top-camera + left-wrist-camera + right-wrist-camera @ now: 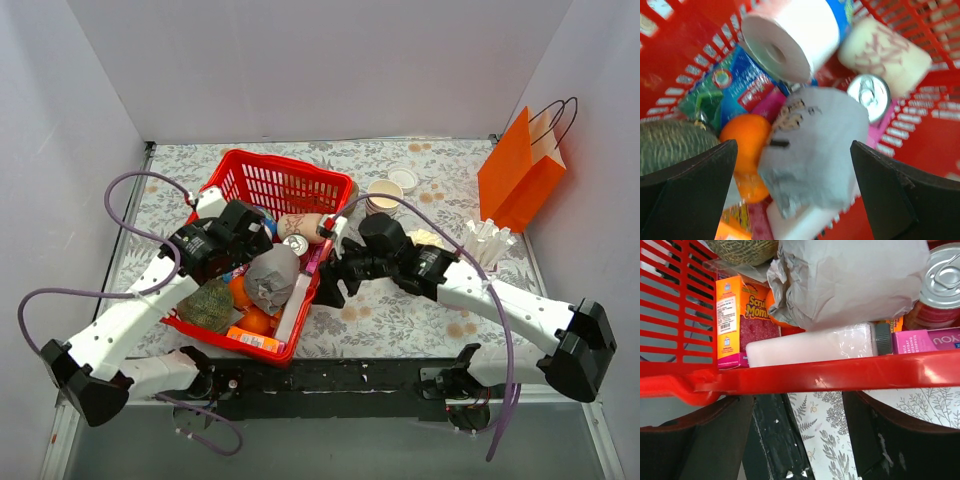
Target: Pack the takeout coffee
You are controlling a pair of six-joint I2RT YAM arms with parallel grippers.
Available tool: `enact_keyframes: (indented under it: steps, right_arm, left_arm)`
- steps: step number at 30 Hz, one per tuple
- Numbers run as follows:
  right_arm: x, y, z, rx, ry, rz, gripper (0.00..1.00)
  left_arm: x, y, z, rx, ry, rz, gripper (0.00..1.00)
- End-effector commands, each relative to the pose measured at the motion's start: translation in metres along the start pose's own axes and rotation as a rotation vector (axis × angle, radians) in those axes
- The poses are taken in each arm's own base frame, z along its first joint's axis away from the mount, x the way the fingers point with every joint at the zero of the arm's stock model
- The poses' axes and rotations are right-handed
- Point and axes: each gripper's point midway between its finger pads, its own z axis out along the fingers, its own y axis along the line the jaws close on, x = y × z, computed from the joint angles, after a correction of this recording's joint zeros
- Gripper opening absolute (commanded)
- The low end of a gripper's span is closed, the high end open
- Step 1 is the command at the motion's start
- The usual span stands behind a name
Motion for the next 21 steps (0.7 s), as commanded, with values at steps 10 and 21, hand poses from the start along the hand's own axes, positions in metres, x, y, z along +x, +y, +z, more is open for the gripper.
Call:
enact_keyframes:
  steps: [10, 21]
  right_arm:
    - [-0.045, -0.004, 0.079, -0.045, -0.068, -0.096, 0.72]
    - [-0.111, -0.031, 0.152, -0.004, -0.09, -0.128, 0.71]
  left_arm:
    - [-0.089, 0.072, 0.1, -0.171, -0.079, -0.288, 0.98]
    - [-0.181, 0.129, 0.15, -0.234, -0.149, -0.387, 0.98]
